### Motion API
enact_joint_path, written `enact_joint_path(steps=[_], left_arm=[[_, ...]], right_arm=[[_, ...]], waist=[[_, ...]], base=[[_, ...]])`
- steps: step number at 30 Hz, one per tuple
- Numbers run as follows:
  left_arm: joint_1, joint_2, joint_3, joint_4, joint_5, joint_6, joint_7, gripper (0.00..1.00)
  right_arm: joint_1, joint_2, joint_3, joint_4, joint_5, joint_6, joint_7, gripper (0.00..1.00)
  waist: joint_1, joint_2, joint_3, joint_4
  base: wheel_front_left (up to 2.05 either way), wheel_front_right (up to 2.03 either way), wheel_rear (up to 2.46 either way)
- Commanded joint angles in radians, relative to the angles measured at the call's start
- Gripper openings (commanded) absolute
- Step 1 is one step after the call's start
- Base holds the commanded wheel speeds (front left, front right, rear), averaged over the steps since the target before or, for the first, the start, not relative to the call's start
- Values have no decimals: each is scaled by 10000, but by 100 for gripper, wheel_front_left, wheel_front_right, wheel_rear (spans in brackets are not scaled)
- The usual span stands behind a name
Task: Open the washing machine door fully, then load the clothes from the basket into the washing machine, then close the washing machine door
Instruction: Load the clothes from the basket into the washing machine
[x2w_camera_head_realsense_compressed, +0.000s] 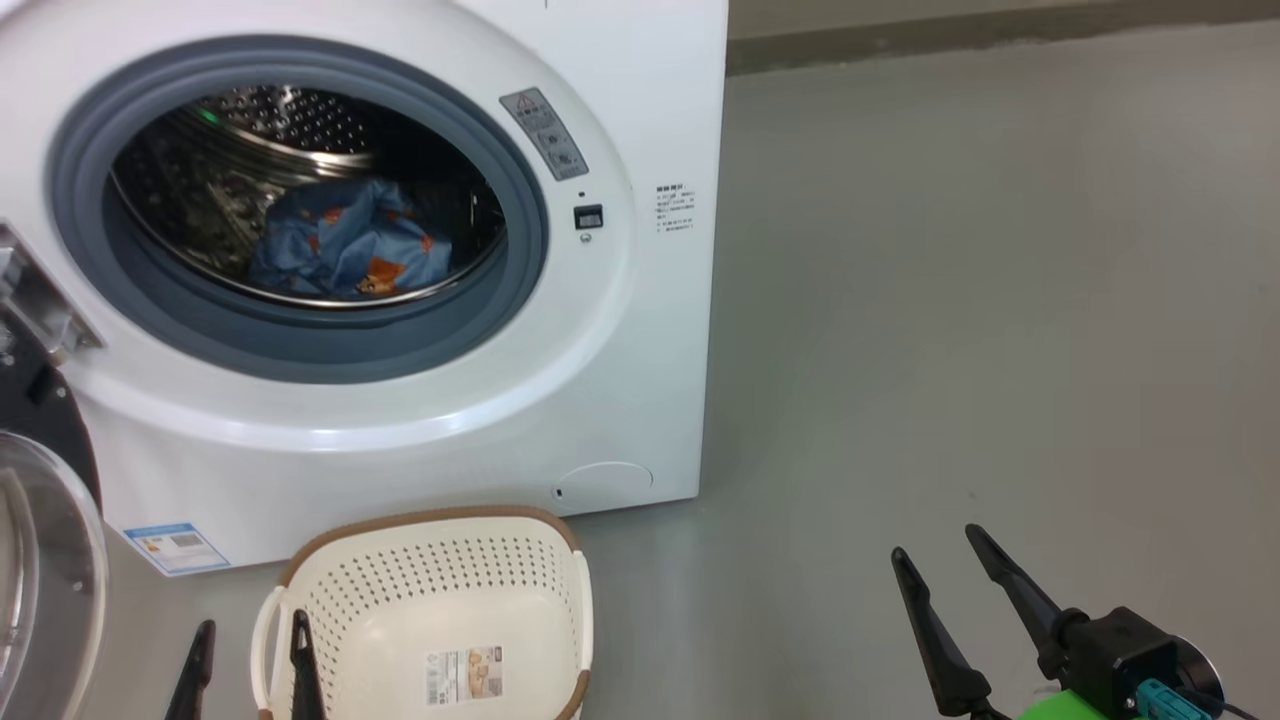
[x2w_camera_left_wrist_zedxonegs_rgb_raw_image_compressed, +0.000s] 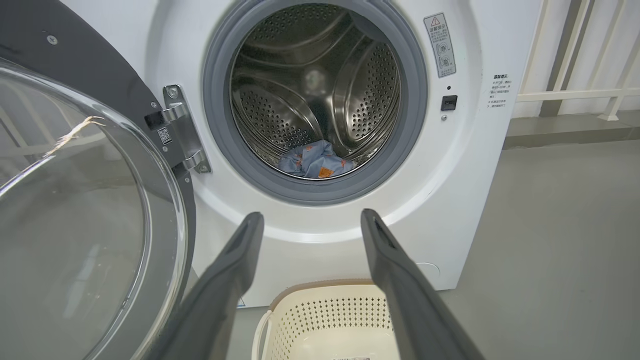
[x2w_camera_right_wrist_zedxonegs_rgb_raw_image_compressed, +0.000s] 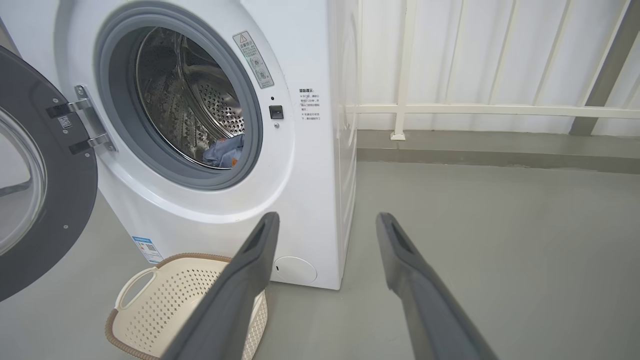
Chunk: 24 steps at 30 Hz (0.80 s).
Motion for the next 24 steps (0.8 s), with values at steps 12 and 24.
enact_joint_path(steps=[12,24], left_arm=[[-264,264,292,-433,-3,47,-83,100],[-362,264,328,-243,-158,-92,-252,100]], right_arm=[[10,8,107,-477,-166,62,132,100],[27,29,78,-508,-167,62,167,100]], waist=[[0,0,-201,133],[0,0,-210,215]], base=[[0,0,0],[0,0,0]])
